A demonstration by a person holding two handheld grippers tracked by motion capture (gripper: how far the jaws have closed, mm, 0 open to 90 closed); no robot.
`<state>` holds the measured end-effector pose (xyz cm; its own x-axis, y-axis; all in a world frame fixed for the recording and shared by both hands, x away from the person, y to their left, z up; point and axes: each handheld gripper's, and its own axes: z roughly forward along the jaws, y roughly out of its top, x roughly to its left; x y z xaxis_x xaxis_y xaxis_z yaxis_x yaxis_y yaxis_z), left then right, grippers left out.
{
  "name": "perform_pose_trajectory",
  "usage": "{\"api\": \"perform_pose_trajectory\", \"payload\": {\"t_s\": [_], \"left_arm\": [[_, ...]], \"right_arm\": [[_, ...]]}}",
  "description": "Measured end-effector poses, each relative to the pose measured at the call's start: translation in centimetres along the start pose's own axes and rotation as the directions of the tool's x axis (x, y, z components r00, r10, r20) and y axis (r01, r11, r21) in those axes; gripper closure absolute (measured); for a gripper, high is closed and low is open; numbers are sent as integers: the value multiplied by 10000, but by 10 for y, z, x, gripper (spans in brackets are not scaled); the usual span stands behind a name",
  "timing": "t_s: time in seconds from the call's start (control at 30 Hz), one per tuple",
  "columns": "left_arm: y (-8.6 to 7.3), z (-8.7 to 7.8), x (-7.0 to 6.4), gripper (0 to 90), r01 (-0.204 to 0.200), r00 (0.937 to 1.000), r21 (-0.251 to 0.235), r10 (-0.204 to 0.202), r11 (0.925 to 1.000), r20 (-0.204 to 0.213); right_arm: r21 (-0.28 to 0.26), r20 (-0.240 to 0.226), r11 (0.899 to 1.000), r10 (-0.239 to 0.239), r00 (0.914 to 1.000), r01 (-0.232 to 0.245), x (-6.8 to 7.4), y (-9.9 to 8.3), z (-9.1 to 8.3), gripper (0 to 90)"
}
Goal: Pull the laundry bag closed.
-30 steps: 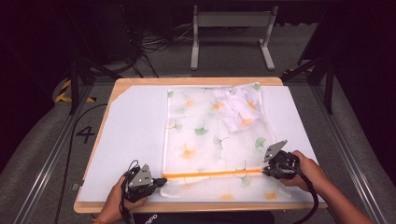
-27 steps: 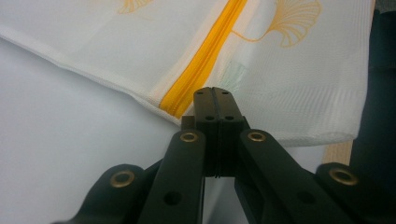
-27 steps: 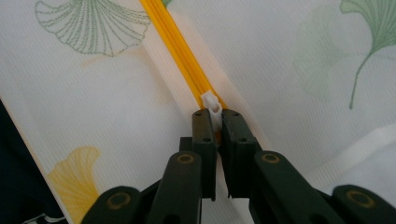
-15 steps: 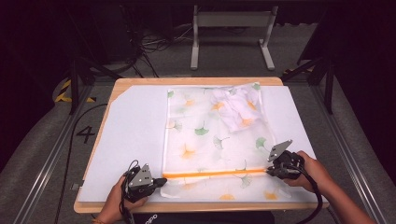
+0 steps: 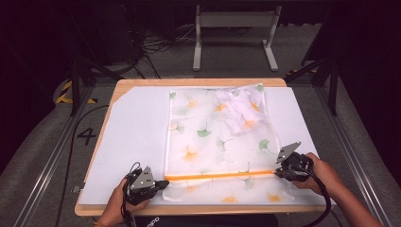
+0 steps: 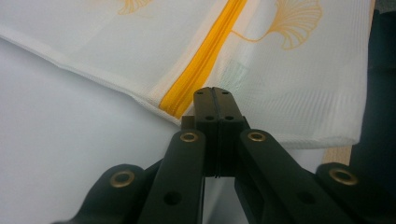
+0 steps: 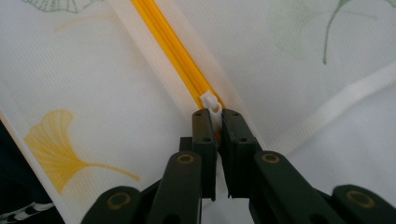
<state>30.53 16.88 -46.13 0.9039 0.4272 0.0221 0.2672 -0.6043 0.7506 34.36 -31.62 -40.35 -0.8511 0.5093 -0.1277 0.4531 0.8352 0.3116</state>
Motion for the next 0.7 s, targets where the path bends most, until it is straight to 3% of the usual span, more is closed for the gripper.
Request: {"api": "perform_pose_trajectory", "payload": {"t_s": [0.7], "left_arm": [[0, 0, 0, 900, 29, 10000, -17, -29, 10000, 35]], "right_arm": [[-218, 19, 9987, 461, 9989, -460, -6, -14, -4, 850]]}}
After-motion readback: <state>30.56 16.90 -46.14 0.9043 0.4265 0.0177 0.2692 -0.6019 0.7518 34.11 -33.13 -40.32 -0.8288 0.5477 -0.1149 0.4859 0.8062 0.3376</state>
